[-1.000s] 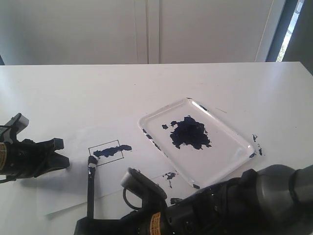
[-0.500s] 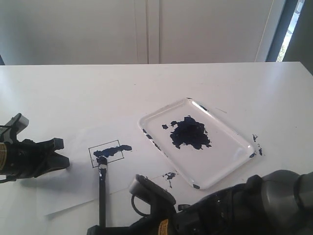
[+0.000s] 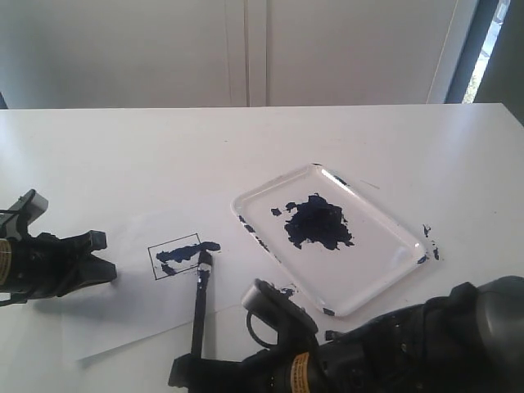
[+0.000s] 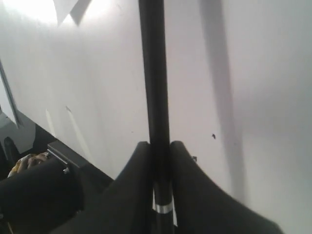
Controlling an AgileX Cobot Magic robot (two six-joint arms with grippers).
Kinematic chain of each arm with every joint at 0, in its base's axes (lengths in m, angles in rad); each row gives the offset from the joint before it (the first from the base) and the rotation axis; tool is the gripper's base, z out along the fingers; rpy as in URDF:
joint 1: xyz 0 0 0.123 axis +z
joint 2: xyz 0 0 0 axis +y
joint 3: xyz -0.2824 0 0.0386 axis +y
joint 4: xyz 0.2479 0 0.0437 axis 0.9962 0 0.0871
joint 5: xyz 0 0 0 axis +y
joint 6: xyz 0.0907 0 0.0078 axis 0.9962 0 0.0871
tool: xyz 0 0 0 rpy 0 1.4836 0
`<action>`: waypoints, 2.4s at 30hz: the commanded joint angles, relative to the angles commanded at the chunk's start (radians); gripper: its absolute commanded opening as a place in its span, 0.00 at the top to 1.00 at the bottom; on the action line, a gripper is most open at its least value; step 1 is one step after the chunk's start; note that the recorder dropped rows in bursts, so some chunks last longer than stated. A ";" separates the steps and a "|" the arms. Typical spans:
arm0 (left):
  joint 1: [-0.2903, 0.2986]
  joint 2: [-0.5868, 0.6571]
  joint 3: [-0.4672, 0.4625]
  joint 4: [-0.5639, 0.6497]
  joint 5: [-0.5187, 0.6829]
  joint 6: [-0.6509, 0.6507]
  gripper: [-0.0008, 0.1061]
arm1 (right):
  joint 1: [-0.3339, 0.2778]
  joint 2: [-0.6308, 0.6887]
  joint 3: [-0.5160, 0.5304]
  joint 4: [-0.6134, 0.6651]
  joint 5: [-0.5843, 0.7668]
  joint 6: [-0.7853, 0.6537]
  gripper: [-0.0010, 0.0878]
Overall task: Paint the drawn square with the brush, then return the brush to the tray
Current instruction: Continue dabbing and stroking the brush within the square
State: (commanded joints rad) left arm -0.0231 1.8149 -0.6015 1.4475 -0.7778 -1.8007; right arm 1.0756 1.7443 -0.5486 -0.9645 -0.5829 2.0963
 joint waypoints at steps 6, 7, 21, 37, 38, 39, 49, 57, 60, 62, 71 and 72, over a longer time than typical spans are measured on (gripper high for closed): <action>0.000 0.000 0.000 0.000 0.000 0.000 0.99 | 0.000 0.043 -0.020 0.027 -0.058 0.000 0.99; 0.000 0.000 0.000 0.000 0.000 0.000 0.99 | 0.002 0.048 -0.027 0.032 -0.070 0.000 0.99; 0.000 0.000 0.000 0.004 -0.005 0.000 0.99 | 0.041 0.086 -0.077 0.221 -0.231 -0.056 0.99; 0.000 0.000 0.000 0.004 -0.003 0.000 0.99 | 0.065 0.086 -0.009 0.316 -0.230 -0.112 0.99; 0.000 0.000 0.000 0.004 -0.005 0.000 0.99 | 0.063 0.086 -0.001 0.327 -0.230 -0.117 0.99; 0.000 0.000 0.000 0.004 -0.008 0.000 0.99 | 0.061 0.086 0.006 0.348 -0.238 -0.124 0.99; 0.000 0.000 0.000 0.015 -0.008 0.000 0.99 | 0.058 0.088 0.014 0.441 -0.241 -0.185 0.99; 0.000 0.000 0.000 0.028 -0.016 -0.004 0.99 | 0.058 0.248 -0.024 0.447 -0.447 -0.184 0.99; 0.000 0.000 0.000 0.039 -0.016 -0.004 0.99 | 0.058 0.281 -0.058 0.428 -0.474 -0.184 0.99; 0.000 0.000 0.000 0.045 -0.016 -0.004 0.99 | 0.058 0.284 -0.079 0.427 -0.479 -0.184 0.99; 0.000 0.000 0.000 0.063 -0.016 -0.019 0.99 | 0.031 0.284 -0.118 0.426 -0.467 -0.153 0.99; 0.000 0.000 0.000 0.063 -0.016 -0.019 0.99 | 0.031 0.284 -0.118 0.421 -0.472 -0.148 0.99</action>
State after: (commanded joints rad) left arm -0.0231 1.8149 -0.6015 1.5107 -0.7939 -1.8199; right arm 1.1062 2.0287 -0.6667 -0.5437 -1.0547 1.9480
